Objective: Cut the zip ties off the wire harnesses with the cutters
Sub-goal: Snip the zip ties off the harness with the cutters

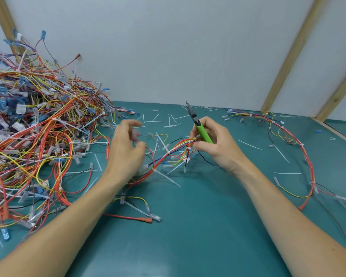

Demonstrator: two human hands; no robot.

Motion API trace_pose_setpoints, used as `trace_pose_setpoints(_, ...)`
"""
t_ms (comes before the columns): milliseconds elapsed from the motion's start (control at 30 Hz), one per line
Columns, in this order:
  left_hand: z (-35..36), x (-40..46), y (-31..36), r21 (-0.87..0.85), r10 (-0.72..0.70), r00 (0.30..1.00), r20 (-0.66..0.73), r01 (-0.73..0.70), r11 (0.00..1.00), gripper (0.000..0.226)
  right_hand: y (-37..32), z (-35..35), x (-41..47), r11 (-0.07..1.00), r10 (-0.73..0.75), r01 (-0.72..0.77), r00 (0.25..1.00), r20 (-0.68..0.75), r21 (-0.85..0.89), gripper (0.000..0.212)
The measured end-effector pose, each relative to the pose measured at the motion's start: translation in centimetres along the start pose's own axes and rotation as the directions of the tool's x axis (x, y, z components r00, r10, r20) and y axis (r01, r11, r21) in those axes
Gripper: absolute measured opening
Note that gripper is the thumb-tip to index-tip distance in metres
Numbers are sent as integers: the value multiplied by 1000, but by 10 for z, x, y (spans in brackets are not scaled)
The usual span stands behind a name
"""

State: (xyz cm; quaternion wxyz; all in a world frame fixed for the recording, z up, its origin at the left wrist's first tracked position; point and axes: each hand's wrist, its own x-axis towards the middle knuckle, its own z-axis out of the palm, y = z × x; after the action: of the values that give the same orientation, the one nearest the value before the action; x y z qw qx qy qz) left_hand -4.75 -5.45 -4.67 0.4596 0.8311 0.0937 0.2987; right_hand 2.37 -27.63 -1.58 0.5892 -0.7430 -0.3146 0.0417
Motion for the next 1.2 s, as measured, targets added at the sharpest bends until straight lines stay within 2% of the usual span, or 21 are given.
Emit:
trace_pose_setpoints(67,-6,0,3,88,156,987,38,-159,983,76,2,1,1,999,-33,32,999,-40,-34,26)
trace_pose_setpoints(100,-8,-1,6,115,244,966,90,-253,961,79,4,3,1,998,-47,44,997,-60,-53,26)
trace_pose_setpoints(167,-7,-6,12,158,349,918,189,-379,912,64,7,5,2,994,-69,60,992,-108,-90,26)
trace_pose_setpoints(200,-7,-9,13,170,344,913,220,-383,908,52,9,6,3,993,-79,65,988,-134,-103,26)
trace_pose_setpoints(267,-6,-11,15,181,192,945,264,-244,953,28,10,6,3,991,-97,77,978,-187,-110,28)
trace_pose_setpoints(300,-6,-10,14,216,102,954,283,-167,962,30,11,6,3,990,-106,84,972,-209,-112,28)
trace_pose_setpoints(367,-3,-7,7,330,30,952,305,-135,934,43,11,5,3,988,-128,101,961,-244,-120,28)
trace_pose_setpoints(533,4,-8,4,419,63,977,206,-146,896,45,11,5,5,983,-167,135,942,-290,-126,27)
trace_pose_setpoints(633,5,-8,4,475,145,980,134,-192,859,45,9,9,4,979,-188,156,942,-279,-134,27)
trace_pose_setpoints(700,3,-7,5,471,222,962,157,-271,839,46,8,13,2,976,-204,173,941,-269,-136,26)
trace_pose_setpoints(800,2,-6,5,399,387,911,141,-410,820,26,7,17,1,972,-220,190,941,-258,-136,25)
trace_pose_setpoints(867,2,-5,6,240,356,922,150,-384,892,16,5,18,0,970,-227,194,939,-258,-148,25)
trace_pose_setpoints(933,3,-5,7,-5,205,954,219,-209,978,7,5,17,0,969,-230,194,937,-264,-154,25)
trace_pose_setpoints(967,3,-5,8,-96,142,957,253,-121,988,10,5,17,0,969,-227,190,936,-268,-156,25)
trace_pose_setpoints(1100,3,-3,9,-302,13,947,321,90,949,3,8,16,0,971,-211,166,935,-286,-174,25)
trace_pose_setpoints(1200,4,-3,9,-379,-7,911,413,179,908,6,10,17,0,967,-207,151,934,-290,-204,25)
